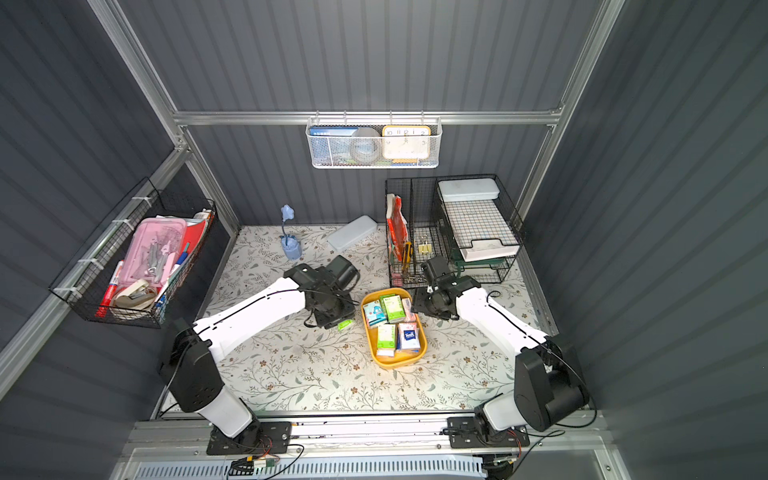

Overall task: Put the pocket tissues into the storage box
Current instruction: Place the pocket tissues in the storage box.

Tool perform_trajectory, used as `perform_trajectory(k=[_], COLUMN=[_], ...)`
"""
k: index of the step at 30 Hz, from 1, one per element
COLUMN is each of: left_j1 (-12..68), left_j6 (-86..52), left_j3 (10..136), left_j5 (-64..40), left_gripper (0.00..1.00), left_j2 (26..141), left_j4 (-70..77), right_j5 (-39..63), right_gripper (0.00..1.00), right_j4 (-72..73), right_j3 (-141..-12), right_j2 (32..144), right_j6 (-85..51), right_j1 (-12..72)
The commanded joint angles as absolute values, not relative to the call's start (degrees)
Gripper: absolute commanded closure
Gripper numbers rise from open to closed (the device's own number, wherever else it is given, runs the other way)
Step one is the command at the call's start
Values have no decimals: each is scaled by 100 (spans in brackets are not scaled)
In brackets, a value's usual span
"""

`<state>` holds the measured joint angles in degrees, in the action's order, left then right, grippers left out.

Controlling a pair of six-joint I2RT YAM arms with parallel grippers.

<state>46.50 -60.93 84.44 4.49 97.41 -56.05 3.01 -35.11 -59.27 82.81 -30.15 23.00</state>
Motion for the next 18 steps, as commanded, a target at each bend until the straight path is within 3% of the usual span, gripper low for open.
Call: perform_trajectory(k=[1,7,18], left_j1=[5158,5831,5897], left_j6=[-6010,-5636,-5291], left_j3=[9106,9868,9906], left_j5=[371,-8,70], left_gripper=[57,56,54], left_j2=[10103,11085,11510], left_j4=[-5985,-6168,-6229], right_j5=[262,235,223], right_gripper=[33,33,33], right_j4=[-3543,-3619,-3672], right_j3=[-6042,-6056,-5959], right_j2=[8241,8148,7970], right_j6=[-3063,-3031,-2989], right_j1=[2251,2206,2122])
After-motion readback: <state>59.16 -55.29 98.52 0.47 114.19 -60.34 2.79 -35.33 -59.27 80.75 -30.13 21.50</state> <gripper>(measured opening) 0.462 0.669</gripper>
